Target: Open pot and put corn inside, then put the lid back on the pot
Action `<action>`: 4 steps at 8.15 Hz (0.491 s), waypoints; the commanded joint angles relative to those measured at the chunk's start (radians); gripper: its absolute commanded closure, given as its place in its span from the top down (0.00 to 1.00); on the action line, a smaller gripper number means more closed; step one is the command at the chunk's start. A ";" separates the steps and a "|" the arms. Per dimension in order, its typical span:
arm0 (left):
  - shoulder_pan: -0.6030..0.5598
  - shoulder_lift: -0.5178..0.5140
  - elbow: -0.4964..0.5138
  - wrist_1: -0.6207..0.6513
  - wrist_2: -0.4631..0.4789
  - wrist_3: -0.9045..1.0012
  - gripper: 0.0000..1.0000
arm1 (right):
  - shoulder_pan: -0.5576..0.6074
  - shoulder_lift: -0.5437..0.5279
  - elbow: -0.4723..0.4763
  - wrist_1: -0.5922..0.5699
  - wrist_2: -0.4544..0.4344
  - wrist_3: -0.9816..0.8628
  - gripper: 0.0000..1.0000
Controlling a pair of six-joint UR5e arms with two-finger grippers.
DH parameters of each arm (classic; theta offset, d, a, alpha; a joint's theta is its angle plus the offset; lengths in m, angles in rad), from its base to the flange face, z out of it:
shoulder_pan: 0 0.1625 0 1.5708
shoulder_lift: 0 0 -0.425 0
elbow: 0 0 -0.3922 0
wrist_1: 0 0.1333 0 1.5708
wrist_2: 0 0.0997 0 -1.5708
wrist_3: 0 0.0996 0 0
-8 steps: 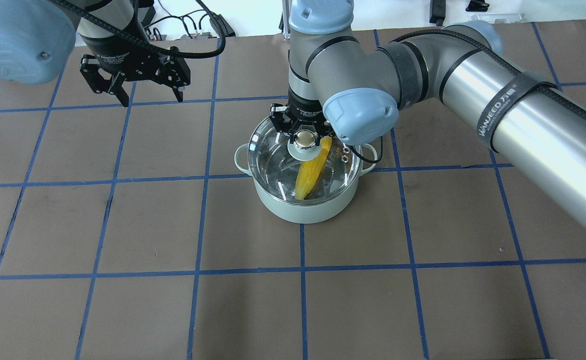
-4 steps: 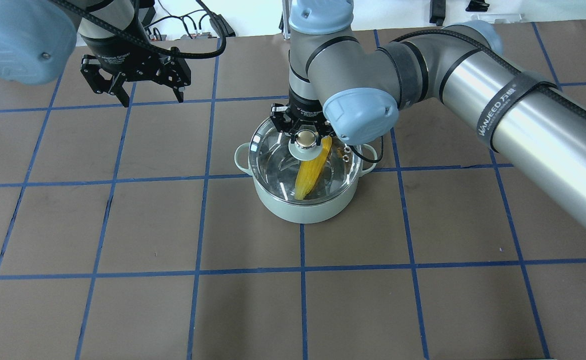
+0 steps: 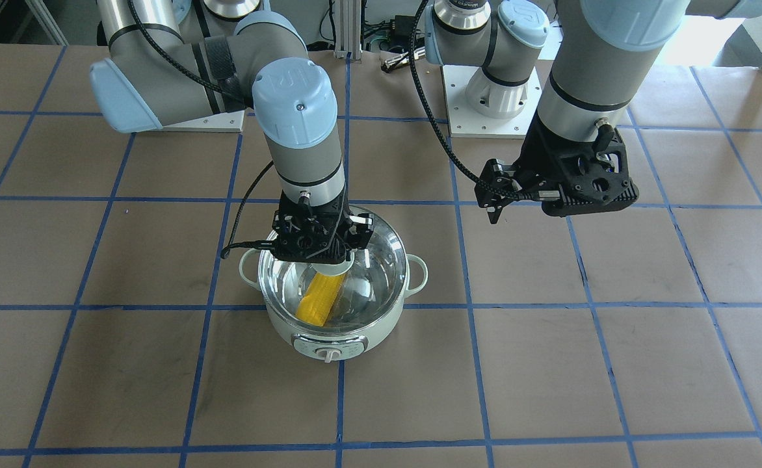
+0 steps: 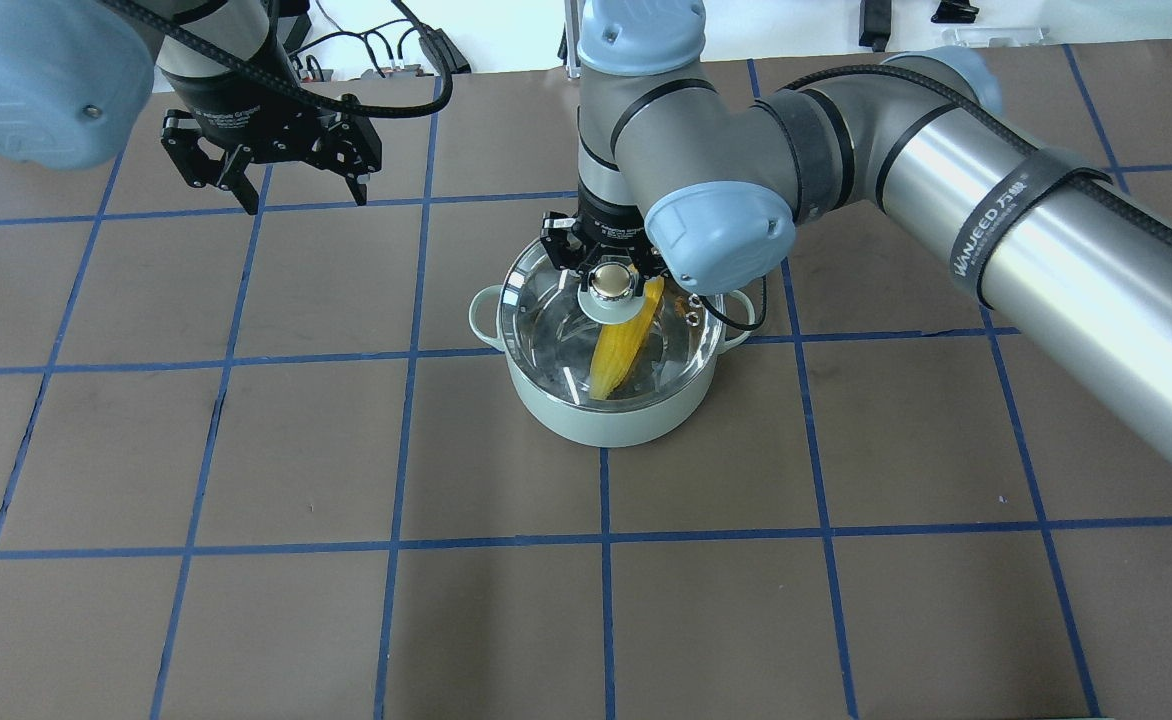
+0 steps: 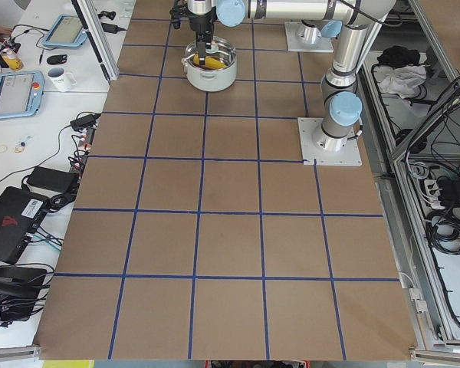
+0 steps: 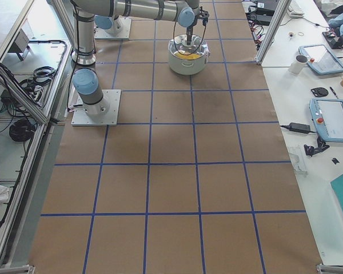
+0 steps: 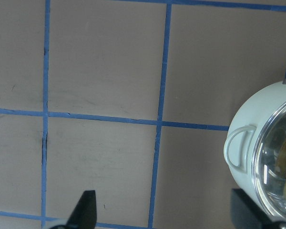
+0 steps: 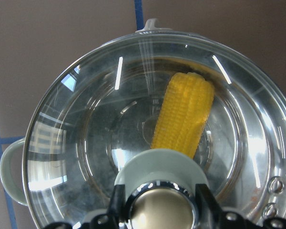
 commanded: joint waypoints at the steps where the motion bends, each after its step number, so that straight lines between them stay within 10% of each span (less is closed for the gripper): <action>1: 0.000 0.000 0.000 0.001 0.002 0.000 1.00 | 0.000 0.004 0.000 0.004 0.001 -0.007 1.00; 4: 0.000 -0.002 0.000 0.001 0.002 0.000 1.00 | -0.011 -0.058 -0.008 0.006 -0.002 0.000 1.00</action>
